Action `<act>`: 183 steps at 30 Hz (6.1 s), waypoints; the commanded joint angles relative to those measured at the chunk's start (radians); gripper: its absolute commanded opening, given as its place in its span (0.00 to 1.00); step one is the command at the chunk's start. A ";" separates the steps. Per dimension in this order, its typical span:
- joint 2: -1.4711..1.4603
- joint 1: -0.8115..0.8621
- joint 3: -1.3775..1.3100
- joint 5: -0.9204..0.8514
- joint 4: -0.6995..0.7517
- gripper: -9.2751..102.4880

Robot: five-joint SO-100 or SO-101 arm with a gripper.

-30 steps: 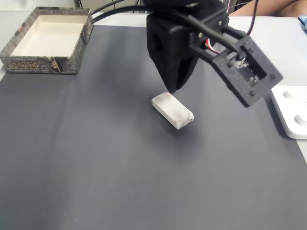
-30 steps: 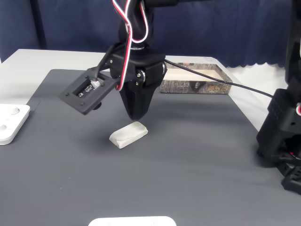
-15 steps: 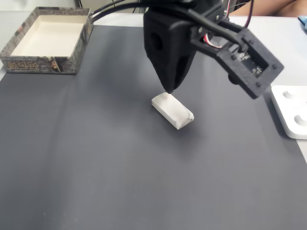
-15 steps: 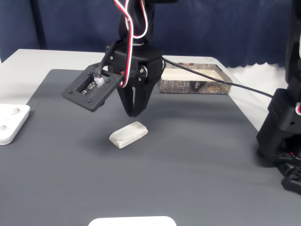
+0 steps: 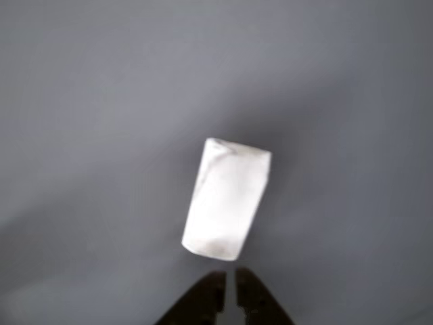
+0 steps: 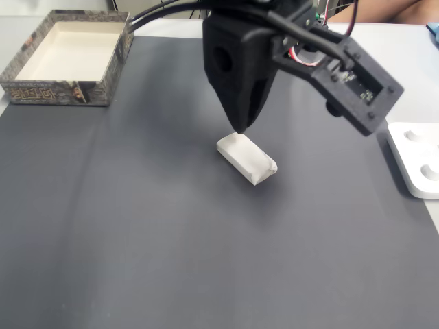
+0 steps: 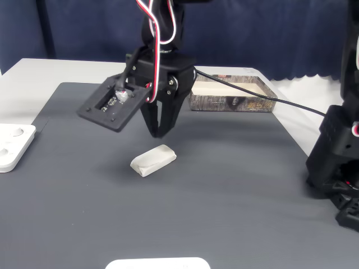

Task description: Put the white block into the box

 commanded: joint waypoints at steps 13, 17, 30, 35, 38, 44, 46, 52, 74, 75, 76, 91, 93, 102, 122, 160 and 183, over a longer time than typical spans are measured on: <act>0.008 0.023 -0.066 0.031 0.000 0.08; 0.005 0.025 -0.066 0.092 -0.003 0.14; -0.015 0.020 -0.066 -0.216 -0.012 0.30; -0.017 0.020 -0.067 -0.249 -0.012 0.32; -0.015 0.020 -0.071 -0.285 -0.014 0.32; -0.018 0.025 -0.077 -0.233 -0.021 0.33; -0.021 0.028 -0.077 -0.218 -0.026 0.33; -0.043 0.032 -0.094 -0.215 -0.084 0.34; -0.061 0.044 -0.094 -0.126 -0.155 0.34; -0.061 0.046 -0.092 -0.124 -0.153 0.33; -0.061 0.046 -0.089 -0.124 -0.153 0.33; -0.066 0.035 -0.020 -0.132 -0.147 0.31; -0.064 0.032 -0.014 -0.141 -0.147 0.31; -0.080 0.026 -0.005 -0.155 -0.149 0.31; -0.137 0.008 -0.014 -0.160 -0.150 0.29; -0.175 -0.017 -0.055 -0.117 -0.071 0.07; 0.199 0.057 0.109 -0.252 -0.081 0.07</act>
